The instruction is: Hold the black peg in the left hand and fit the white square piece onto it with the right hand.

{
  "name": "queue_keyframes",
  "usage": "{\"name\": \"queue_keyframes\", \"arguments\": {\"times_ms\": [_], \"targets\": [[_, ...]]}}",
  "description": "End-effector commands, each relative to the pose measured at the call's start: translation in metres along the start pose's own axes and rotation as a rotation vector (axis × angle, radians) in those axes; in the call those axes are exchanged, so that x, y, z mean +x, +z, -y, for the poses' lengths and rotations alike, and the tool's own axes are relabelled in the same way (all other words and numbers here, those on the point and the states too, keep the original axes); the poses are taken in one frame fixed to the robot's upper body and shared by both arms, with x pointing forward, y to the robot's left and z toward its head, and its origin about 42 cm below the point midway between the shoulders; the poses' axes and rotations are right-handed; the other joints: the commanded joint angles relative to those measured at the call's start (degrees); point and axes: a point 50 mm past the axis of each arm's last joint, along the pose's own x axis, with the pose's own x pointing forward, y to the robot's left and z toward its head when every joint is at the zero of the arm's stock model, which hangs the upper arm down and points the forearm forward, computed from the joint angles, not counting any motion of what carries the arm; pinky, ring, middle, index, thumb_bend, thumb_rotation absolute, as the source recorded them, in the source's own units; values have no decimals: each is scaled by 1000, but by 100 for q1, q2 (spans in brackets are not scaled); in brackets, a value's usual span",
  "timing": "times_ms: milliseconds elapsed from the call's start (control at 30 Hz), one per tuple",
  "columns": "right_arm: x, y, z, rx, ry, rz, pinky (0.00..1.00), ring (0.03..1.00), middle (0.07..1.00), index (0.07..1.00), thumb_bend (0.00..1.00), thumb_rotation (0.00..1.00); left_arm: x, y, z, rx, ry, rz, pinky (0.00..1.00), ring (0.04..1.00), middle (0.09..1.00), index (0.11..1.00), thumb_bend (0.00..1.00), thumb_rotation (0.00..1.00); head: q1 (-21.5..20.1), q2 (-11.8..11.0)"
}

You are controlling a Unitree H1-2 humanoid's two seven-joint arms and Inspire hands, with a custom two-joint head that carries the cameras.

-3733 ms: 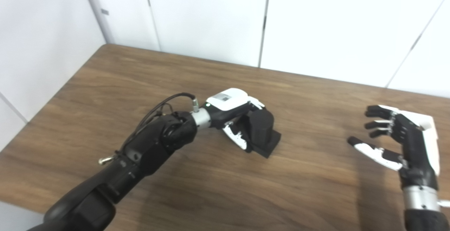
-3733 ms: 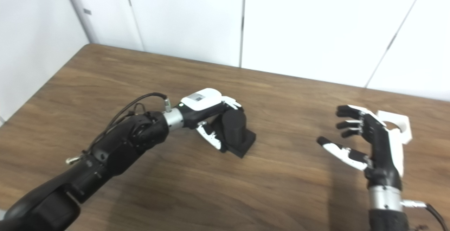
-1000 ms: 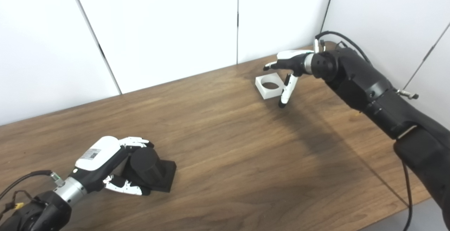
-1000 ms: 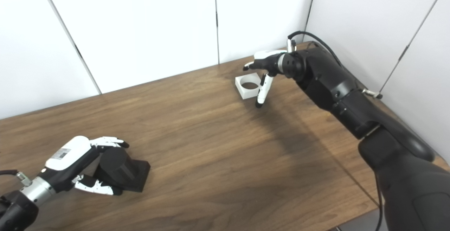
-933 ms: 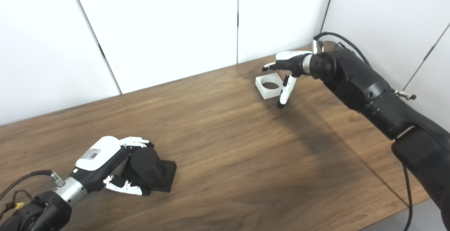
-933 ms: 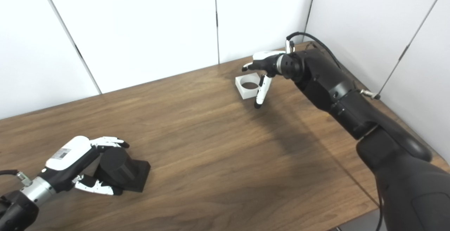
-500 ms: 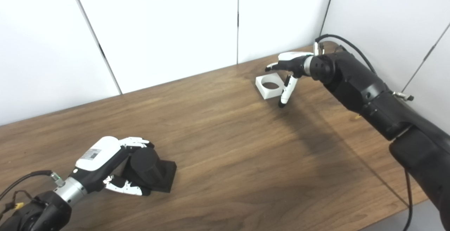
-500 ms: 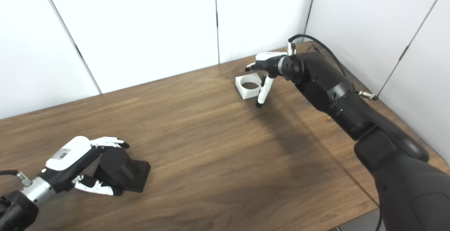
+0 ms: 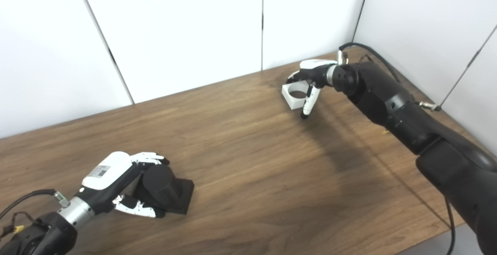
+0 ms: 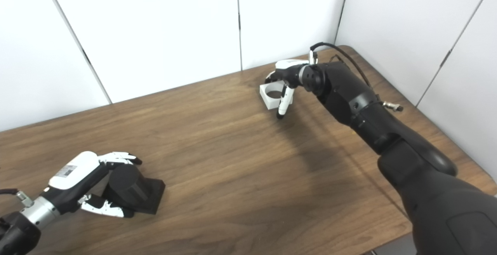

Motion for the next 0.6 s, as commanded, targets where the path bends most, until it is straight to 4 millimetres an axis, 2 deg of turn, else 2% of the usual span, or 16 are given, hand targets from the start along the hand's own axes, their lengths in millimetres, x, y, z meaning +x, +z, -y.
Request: {"name": "queue_keyframes", "arguments": {"times_ms": [0,100,233,300,433,567], "targets": [[-2,7,32,-16,-85,25,853,936,928,883,793,162,-18,-6,35,6,-188,-48,719,840,797,490,523,55,-4,7],[1,8,28,-13,-78,38,832,928,922,865,773,143,-19,-6,35,5,-190,-49,719,839,797,490,523,55,2,24],[4,5,23,-19,-81,64,729,833,863,804,759,90,-19,-5,36,2,-186,-47,716,836,793,489,523,55,21,38],[5,4,21,-21,-83,70,713,814,849,792,753,84,-19,-5,37,1,-185,-47,714,835,793,489,523,55,28,41],[7,0,18,-21,-86,71,593,688,741,711,713,65,-18,-4,37,-3,-184,-46,717,836,790,489,523,55,33,52],[7,-4,15,-35,-99,83,537,631,687,650,694,11,-18,-4,36,-4,-188,-47,721,840,794,490,523,56,33,52]]}}
